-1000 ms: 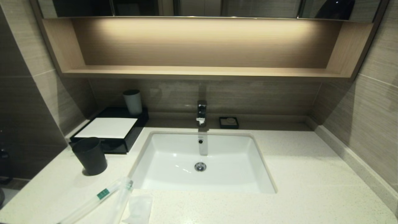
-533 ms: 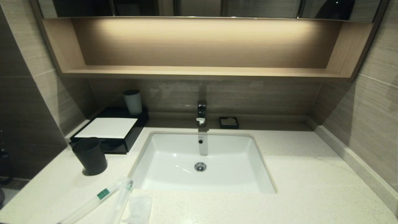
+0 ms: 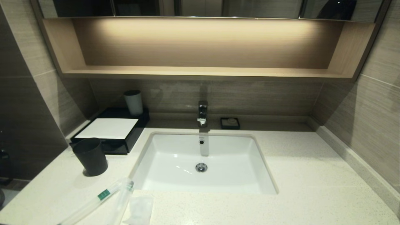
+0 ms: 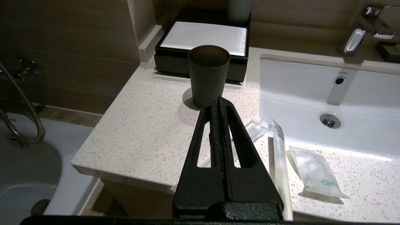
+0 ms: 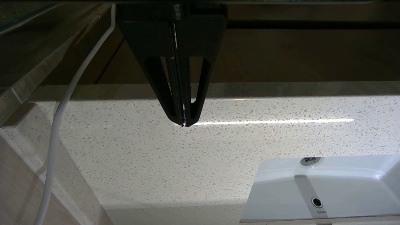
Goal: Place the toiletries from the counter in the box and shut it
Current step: Pick up the cup
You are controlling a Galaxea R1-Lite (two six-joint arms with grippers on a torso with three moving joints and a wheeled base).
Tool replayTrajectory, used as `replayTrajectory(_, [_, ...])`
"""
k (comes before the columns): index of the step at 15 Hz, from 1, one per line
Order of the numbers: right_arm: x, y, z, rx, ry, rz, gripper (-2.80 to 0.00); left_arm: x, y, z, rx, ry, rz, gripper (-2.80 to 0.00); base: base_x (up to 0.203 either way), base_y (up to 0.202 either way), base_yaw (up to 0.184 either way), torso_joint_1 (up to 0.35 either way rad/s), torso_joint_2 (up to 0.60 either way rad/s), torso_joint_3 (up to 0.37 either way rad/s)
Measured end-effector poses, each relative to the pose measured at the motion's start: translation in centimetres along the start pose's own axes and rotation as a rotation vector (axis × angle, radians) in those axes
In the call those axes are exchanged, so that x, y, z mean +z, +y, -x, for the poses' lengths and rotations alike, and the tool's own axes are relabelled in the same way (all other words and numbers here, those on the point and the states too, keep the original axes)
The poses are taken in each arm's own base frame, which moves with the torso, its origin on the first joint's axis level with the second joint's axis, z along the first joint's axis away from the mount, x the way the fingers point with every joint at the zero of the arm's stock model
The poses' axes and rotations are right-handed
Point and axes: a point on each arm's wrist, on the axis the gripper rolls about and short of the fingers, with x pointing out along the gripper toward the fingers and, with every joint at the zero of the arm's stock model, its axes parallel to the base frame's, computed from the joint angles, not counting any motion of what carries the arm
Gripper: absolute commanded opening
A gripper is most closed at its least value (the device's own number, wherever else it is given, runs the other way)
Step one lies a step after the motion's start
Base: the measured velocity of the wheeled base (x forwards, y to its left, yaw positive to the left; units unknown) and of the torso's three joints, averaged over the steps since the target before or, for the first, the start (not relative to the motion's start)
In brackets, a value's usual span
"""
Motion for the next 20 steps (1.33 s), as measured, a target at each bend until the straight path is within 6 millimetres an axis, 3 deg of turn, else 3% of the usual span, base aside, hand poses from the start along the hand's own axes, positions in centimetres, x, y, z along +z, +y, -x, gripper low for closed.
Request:
replayTrajectory(6, [0.0, 0.0, 0.0, 0.000, 0.000, 0.000, -2.80, -0.1, -1.0, -8.9, 0.039, 0.032, 0.032, -2.80, 0.000, 0.000, 0.000, 0.000, 0.00, 0.000])
replayTrajectory(10, [0.0, 0.0, 0.0, 0.000, 0.000, 0.000, -2.80, -1.0, -0.9, -13.5, 0.081, 0.029, 0.038, -2.80, 0.000, 0.000, 0.000, 0.000, 0.00, 0.000])
replayTrajectory(13, [0.0, 0.0, 0.0, 0.000, 0.000, 0.000, -2.80, -2.0, -0.2, -15.5, 0.101, -0.002, 0.040, -2.80, 0.000, 0.000, 0.000, 0.000, 0.00, 0.000])
replayTrajectory(20, [0.0, 0.0, 0.0, 0.000, 0.000, 0.000, -2.80, -6.1, 0.9, -17.9, 0.101, 0.083, 0.000, -2.80, 0.000, 0.000, 0.000, 0.000, 0.00, 0.000])
